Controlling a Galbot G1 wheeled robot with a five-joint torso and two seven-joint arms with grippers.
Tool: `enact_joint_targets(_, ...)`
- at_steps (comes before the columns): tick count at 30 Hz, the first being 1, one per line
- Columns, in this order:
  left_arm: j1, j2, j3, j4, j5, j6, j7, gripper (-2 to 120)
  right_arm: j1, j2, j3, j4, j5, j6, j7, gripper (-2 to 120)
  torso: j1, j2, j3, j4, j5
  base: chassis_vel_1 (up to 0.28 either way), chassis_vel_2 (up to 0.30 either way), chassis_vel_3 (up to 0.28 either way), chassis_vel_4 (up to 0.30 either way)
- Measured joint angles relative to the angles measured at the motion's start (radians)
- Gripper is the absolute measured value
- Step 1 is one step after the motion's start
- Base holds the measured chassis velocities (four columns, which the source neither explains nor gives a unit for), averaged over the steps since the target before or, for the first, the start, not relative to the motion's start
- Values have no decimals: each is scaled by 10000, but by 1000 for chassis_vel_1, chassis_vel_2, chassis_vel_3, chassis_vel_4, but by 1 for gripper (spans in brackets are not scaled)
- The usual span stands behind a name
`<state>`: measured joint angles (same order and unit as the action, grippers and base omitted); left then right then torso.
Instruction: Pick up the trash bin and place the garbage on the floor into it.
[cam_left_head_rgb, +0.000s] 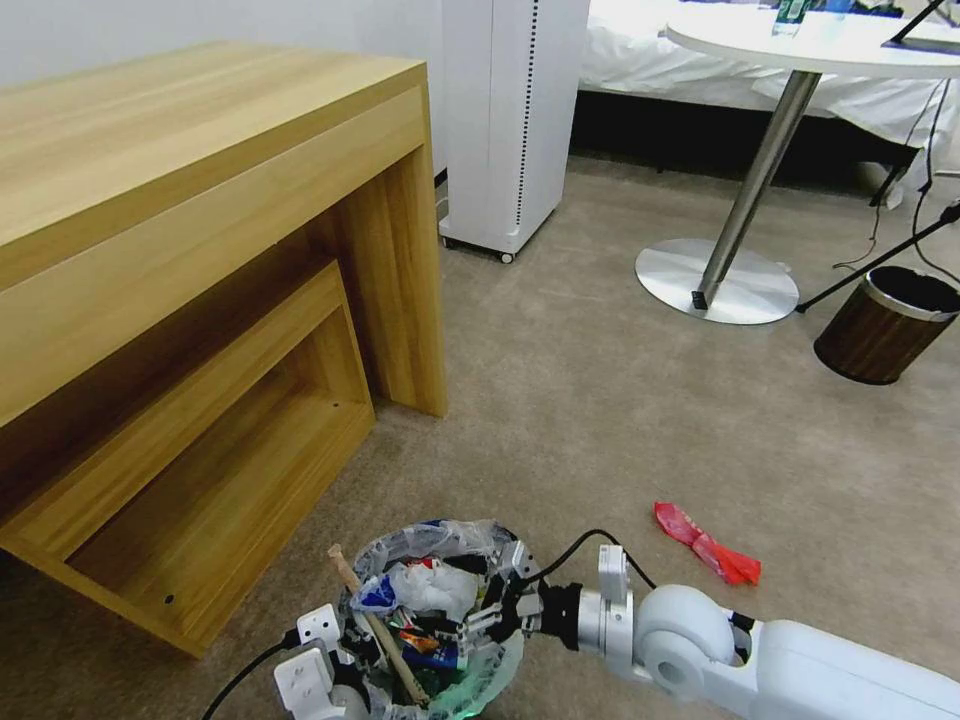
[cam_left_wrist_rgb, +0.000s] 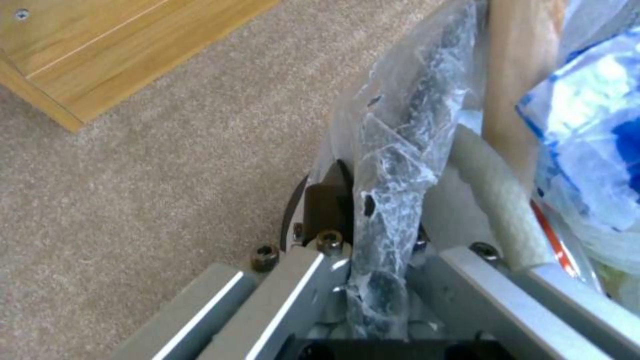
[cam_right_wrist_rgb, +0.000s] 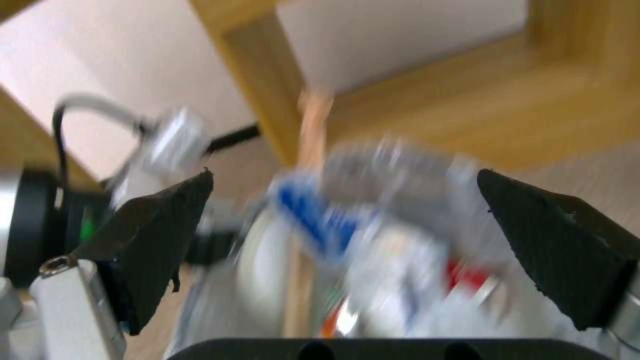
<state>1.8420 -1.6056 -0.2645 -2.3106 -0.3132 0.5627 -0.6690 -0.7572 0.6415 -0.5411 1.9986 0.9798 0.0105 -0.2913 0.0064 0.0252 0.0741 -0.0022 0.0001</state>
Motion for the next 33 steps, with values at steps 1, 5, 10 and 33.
enact_joint_targets(1, 0, 16, 4, -4, 0, -4, 12, 0, -36, 3, 257, 65, 4, 14, 37, 100, 0, -1, 1, 1, 0, 0, 0, 0, 0)
enact_joint_targets(5, -112, 44, 16, -29, -63, -33, 33, 0, -141, 64, 1396, 155, 248, 44, 235, 100, 0, 0, 0, 1, 0, 0, 0, 0, 0)
enact_joint_targets(10, -437, 151, 33, -191, -368, -133, -1, 0, -430, -26, 2154, 217, 398, 164, 346, 100, 0, 0, 0, 1, 0, 0, 0, 0, 0)
enact_joint_targets(33, -1826, 2028, -276, -623, -2945, 92, -901, 0, -2109, -552, 5681, 326, 442, 530, 778, 100, 0, -1, 0, 0, -1, 0, 0, 0, 0)
